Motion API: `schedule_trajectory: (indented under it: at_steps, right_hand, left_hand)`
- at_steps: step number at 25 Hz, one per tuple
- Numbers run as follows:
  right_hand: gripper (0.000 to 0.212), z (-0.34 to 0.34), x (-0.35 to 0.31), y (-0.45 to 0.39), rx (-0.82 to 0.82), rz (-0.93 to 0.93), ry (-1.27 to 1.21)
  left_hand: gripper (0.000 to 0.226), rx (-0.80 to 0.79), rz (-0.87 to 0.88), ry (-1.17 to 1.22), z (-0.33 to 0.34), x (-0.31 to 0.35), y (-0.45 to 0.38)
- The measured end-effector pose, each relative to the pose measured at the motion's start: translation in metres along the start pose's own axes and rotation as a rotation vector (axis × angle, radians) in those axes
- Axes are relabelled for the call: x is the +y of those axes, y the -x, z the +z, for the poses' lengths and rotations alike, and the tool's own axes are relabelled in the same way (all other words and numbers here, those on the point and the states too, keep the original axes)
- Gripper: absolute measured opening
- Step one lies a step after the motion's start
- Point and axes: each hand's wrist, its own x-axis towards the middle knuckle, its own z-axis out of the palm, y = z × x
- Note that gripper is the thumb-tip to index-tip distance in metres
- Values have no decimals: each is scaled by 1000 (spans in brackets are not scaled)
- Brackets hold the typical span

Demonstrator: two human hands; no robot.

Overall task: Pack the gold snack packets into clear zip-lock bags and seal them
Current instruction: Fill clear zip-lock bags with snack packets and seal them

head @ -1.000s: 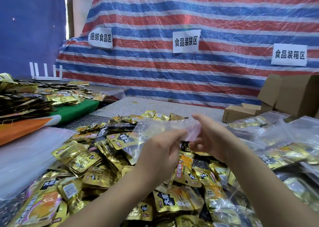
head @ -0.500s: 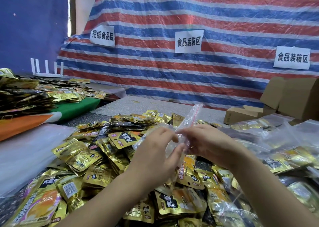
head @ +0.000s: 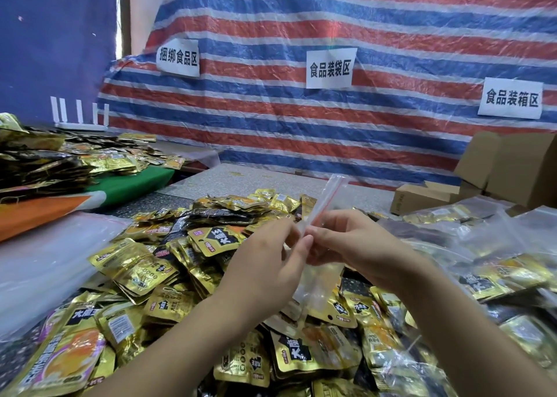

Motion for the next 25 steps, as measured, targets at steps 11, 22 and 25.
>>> schedule_trajectory:
  at_steps: [11, 22, 25]
  right_hand:
    - [25, 5, 0, 0, 34, -126, 558]
    - [21, 1, 5, -2, -74, -80, 398]
    - [21, -2, 3, 1, -122, -77, 356]
  left_hand:
    - [19, -61, 41, -160, -9, -6, 2]
    - [21, -204, 29, -70, -9, -6, 3]
    - [20, -229, -3, -1, -9, -7, 3]
